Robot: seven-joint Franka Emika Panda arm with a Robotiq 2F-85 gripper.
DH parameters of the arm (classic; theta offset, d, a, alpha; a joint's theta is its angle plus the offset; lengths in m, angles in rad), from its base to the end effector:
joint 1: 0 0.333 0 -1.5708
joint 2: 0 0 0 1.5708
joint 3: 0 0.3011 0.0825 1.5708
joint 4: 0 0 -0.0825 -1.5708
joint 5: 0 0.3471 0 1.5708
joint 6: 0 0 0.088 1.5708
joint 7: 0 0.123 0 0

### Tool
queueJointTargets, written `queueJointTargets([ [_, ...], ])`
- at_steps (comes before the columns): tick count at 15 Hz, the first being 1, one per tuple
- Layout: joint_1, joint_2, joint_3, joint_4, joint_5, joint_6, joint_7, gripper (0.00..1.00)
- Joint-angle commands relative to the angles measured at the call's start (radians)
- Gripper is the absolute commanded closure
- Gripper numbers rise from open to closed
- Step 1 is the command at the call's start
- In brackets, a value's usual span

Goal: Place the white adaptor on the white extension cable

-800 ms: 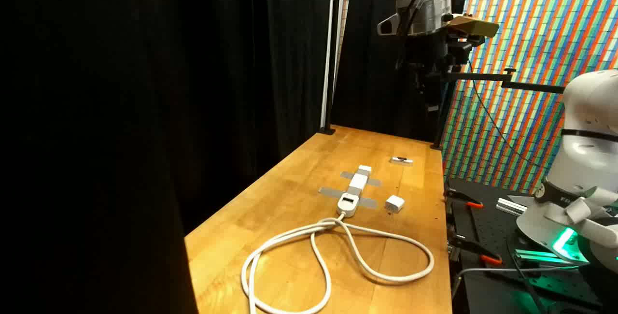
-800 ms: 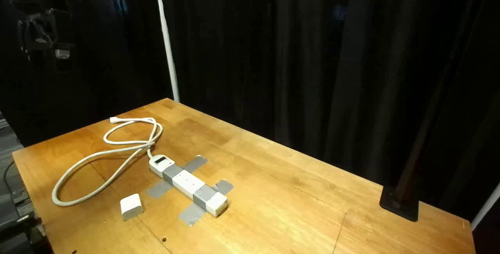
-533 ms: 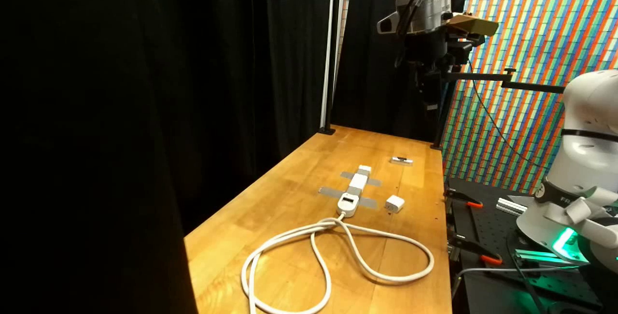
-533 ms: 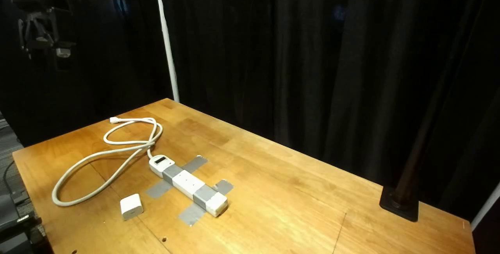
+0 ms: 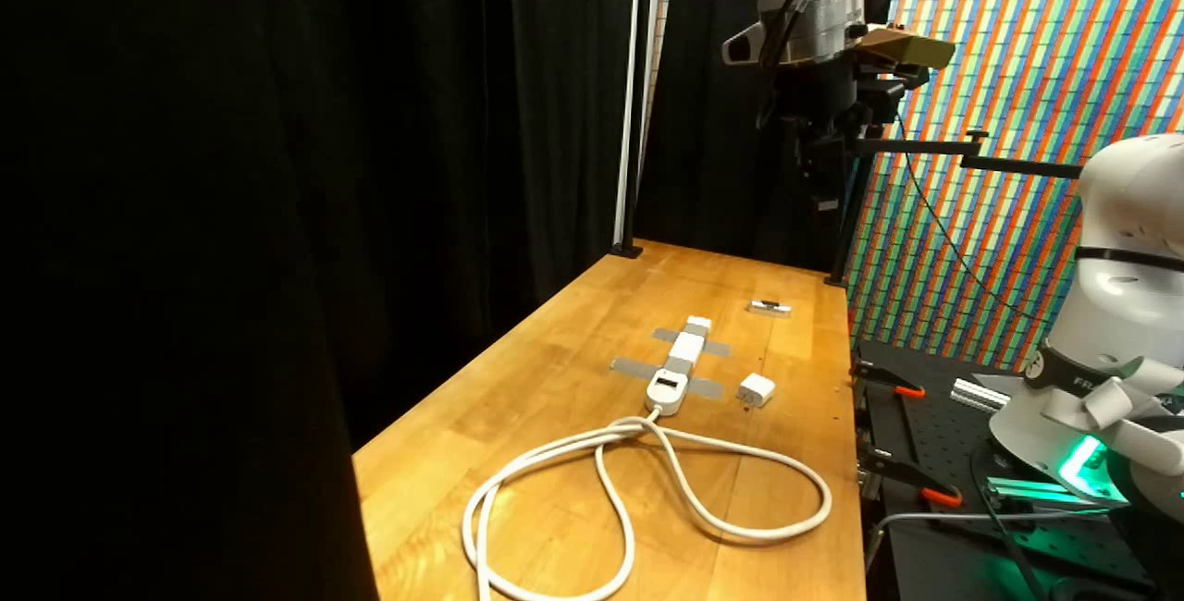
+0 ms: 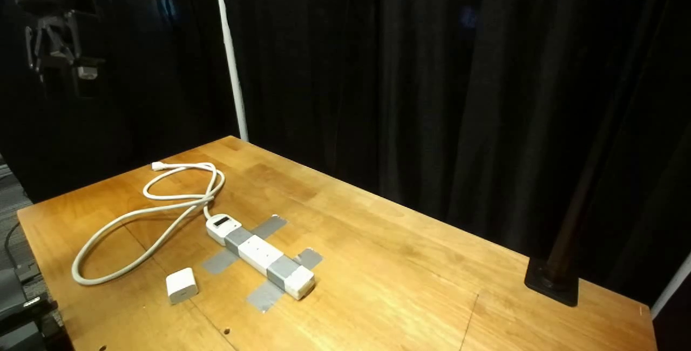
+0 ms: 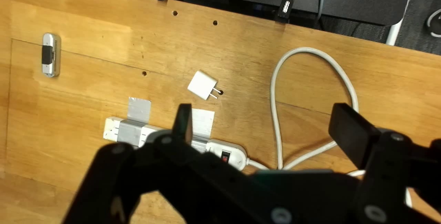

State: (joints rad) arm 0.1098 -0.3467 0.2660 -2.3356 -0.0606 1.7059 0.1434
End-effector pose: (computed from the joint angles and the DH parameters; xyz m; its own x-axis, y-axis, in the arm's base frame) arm 0.3523 0.1352 0.4321 0.9456 0.1867 -0.2663 0.2400 -0.9532 0.1839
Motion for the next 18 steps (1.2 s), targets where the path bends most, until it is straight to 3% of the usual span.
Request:
queueJointTargets([
  [1, 0.023, 0.003, -0.021, 0.001, -0.006, -0.002, 0.007, 0.00],
  [8, 0.023, 0.003, -0.021, 0.001, -0.006, -0.002, 0.007, 0.00],
  [9, 0.022, 0.040, -0.020, 0.034, -0.029, -0.051, -0.026, 0.00],
  [12, 0.020, 0.138, -0.065, 0.045, -0.069, -0.038, -0.218, 0.00],
  [18, -0.008, 0.303, -0.171, -0.023, -0.174, 0.237, -0.588, 0.00],
])
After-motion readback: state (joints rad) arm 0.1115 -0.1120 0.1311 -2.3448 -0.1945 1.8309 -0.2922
